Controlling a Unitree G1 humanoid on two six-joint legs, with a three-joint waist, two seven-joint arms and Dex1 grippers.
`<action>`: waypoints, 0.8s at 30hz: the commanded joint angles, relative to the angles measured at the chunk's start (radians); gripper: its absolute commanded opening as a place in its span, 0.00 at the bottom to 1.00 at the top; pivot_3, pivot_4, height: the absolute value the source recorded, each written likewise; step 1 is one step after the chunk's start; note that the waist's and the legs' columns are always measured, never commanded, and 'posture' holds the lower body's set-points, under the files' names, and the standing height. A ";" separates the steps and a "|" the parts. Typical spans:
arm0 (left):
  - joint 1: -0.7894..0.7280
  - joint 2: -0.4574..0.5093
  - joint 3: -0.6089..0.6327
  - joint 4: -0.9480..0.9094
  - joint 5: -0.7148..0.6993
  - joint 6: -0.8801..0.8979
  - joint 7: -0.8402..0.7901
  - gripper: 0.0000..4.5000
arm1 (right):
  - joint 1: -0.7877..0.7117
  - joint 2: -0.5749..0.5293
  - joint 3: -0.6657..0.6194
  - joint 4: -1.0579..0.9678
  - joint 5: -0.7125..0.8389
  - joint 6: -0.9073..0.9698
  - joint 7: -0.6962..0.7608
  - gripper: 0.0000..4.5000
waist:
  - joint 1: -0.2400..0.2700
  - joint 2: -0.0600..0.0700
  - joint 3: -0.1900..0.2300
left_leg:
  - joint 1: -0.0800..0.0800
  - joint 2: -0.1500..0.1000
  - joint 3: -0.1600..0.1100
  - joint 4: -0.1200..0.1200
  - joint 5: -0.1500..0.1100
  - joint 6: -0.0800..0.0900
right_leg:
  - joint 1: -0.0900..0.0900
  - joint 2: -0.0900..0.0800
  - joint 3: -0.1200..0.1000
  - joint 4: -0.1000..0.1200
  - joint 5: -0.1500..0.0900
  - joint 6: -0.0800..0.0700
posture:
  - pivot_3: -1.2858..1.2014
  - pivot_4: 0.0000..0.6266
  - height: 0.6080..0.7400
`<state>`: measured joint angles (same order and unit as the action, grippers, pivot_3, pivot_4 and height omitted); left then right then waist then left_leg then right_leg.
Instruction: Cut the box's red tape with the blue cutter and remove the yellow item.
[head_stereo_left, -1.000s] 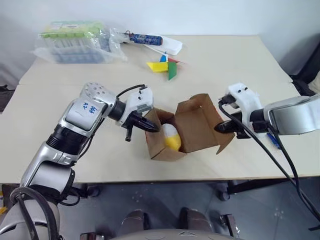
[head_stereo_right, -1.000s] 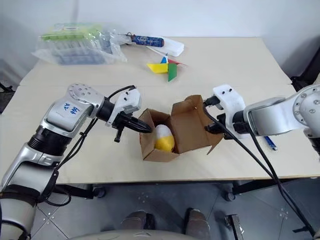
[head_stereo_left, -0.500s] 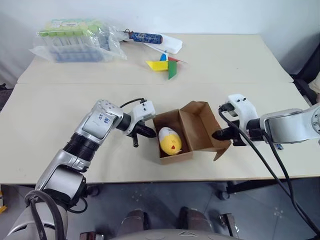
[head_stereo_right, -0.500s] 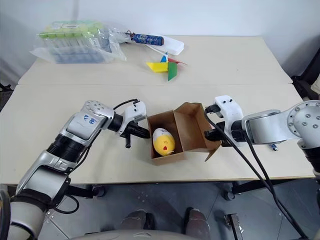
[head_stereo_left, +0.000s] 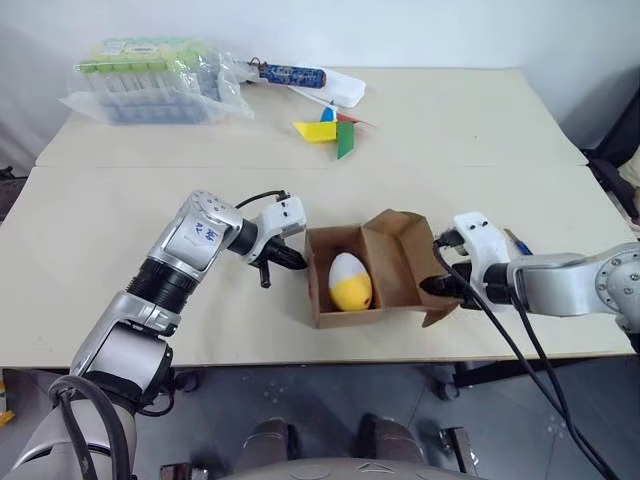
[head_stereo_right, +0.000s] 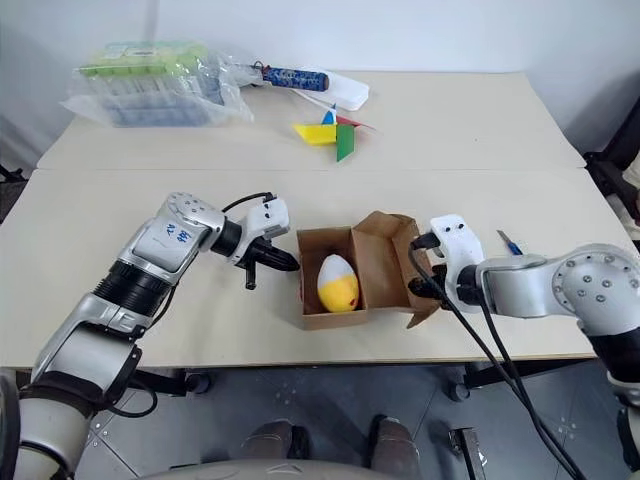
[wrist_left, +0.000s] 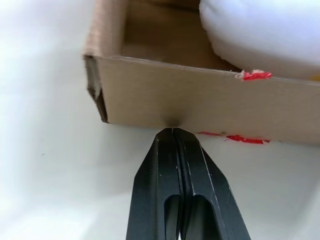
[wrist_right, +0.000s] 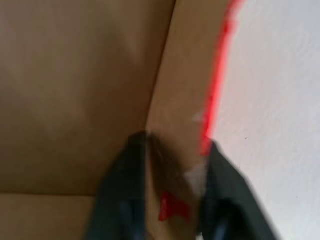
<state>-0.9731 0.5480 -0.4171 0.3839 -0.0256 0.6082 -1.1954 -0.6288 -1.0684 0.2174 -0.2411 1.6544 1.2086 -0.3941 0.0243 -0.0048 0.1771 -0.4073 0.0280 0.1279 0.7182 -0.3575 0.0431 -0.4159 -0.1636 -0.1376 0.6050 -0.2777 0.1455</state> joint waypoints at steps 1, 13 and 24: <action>-0.024 -0.006 0.001 0.000 0.014 -0.022 -0.016 0.00 | 0.012 0.003 -0.072 -0.045 -0.073 0.006 0.064 0.57 | 0.000 0.000 0.000 | 0.000 0.000 0.001 0.000 0.000 0.000 | 0.000 0.000 0.000 0.000 0.000 0.000 | 0.52 0.24 1.00; -0.037 -0.026 0.005 0.034 0.039 -0.051 -0.035 0.00 | 0.166 -0.028 -0.314 -0.122 -0.326 -0.063 0.408 0.99 | 0.002 0.000 0.000 | 0.000 -0.002 0.002 0.000 0.000 0.000 | 0.000 0.000 0.000 0.000 0.000 0.000 | 0.52 0.24 1.00; -0.063 -0.006 0.021 0.089 0.063 -0.082 -0.037 0.00 | 0.281 0.014 -0.428 -0.128 -0.538 -0.147 0.639 0.99 | 0.001 0.000 0.000 | 0.001 -0.003 0.002 0.000 0.000 0.000 | 0.000 0.000 0.001 0.000 0.000 0.000 | 0.52 0.24 1.00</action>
<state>-1.0083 0.5269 -0.4156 0.4734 0.0276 0.5427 -1.2326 -0.3361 -1.0556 -0.1547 -0.3331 1.1362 1.0999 0.2202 0.0250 -0.0049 0.1771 -0.4066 0.0254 0.1303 0.7184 -0.3575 0.0431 -0.4158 -0.1633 -0.1367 0.6055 -0.2777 0.1456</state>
